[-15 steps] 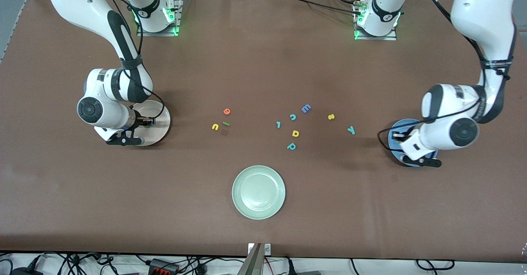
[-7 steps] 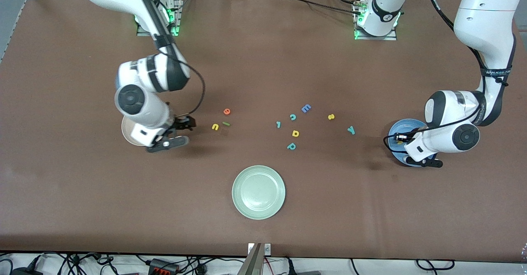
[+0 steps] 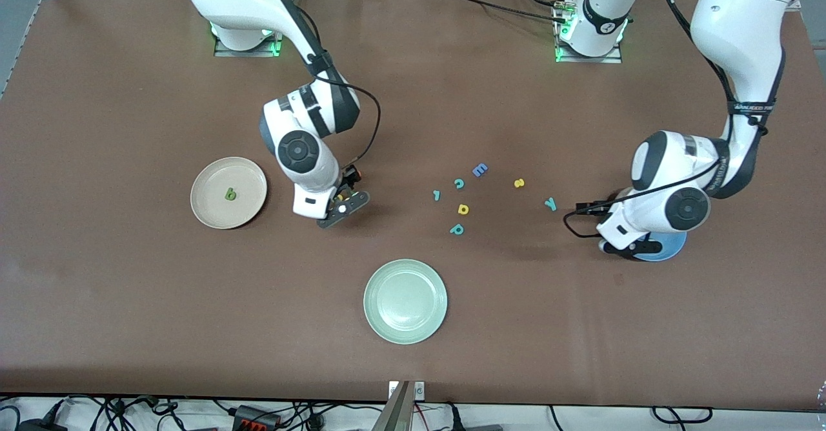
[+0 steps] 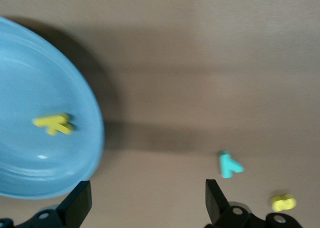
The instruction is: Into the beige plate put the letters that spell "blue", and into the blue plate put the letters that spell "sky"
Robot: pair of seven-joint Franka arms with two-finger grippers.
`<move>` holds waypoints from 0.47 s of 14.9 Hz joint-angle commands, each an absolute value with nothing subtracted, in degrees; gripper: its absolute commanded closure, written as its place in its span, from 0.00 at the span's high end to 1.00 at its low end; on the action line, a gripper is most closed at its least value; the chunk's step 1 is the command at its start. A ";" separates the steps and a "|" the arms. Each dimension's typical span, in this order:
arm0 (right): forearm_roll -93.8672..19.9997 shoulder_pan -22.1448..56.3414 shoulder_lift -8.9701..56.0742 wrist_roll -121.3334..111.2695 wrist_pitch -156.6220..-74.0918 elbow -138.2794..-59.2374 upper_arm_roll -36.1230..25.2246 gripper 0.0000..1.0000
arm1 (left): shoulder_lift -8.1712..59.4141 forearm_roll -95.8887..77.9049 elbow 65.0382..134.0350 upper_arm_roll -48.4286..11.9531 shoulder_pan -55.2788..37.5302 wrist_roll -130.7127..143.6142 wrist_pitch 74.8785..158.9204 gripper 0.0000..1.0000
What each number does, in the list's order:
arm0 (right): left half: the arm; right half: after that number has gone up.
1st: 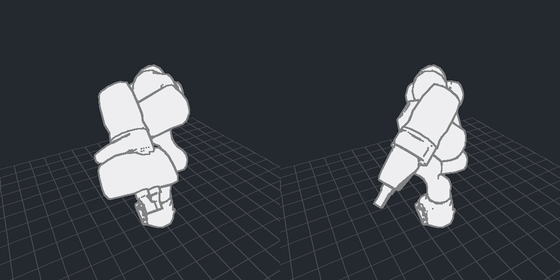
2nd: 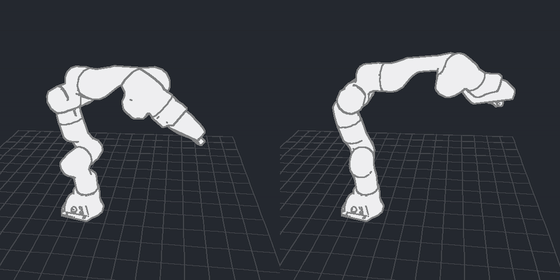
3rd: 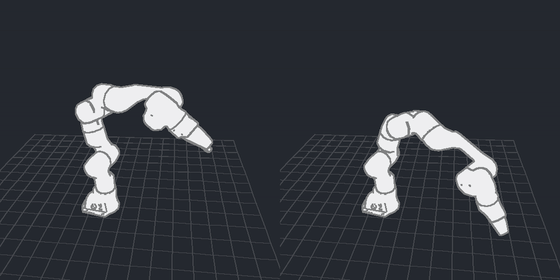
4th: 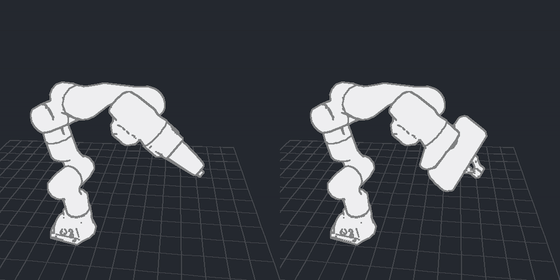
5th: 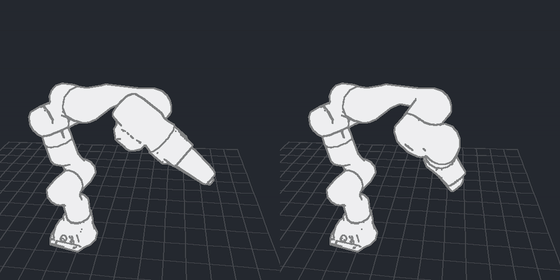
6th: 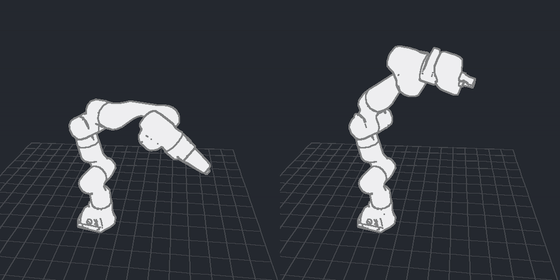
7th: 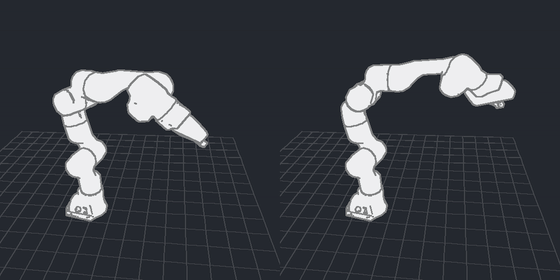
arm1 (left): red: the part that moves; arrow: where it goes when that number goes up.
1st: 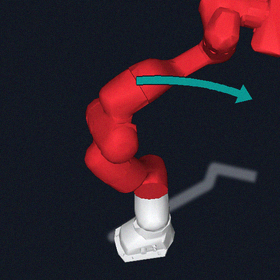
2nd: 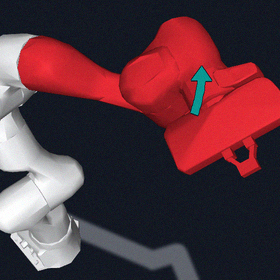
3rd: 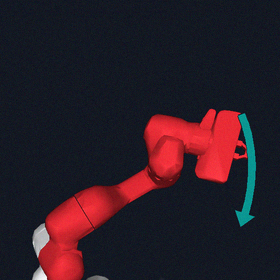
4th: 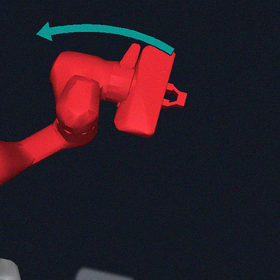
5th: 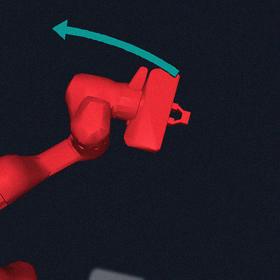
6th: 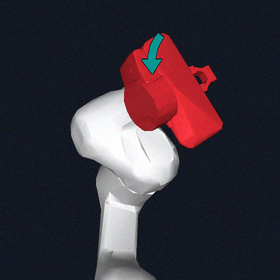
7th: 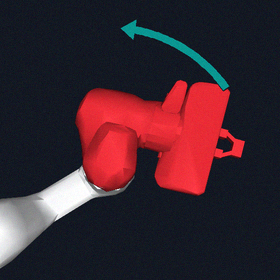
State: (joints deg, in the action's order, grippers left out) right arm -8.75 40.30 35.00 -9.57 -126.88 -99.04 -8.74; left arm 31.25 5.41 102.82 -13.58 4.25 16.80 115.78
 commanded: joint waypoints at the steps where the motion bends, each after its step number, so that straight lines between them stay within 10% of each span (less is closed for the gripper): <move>1: -8.79 43.15 37.87 -11.60 -130.41 -97.91 -9.05 0.57 | 32.07 5.28 103.53 -15.55 5.10 20.92 116.01 1.00; 7: -8.61 44.30 39.64 -11.78 -133.06 -97.82 -9.05 0.50 | 32.08 3.69 111.00 -17.75 5.10 26.37 126.99 1.00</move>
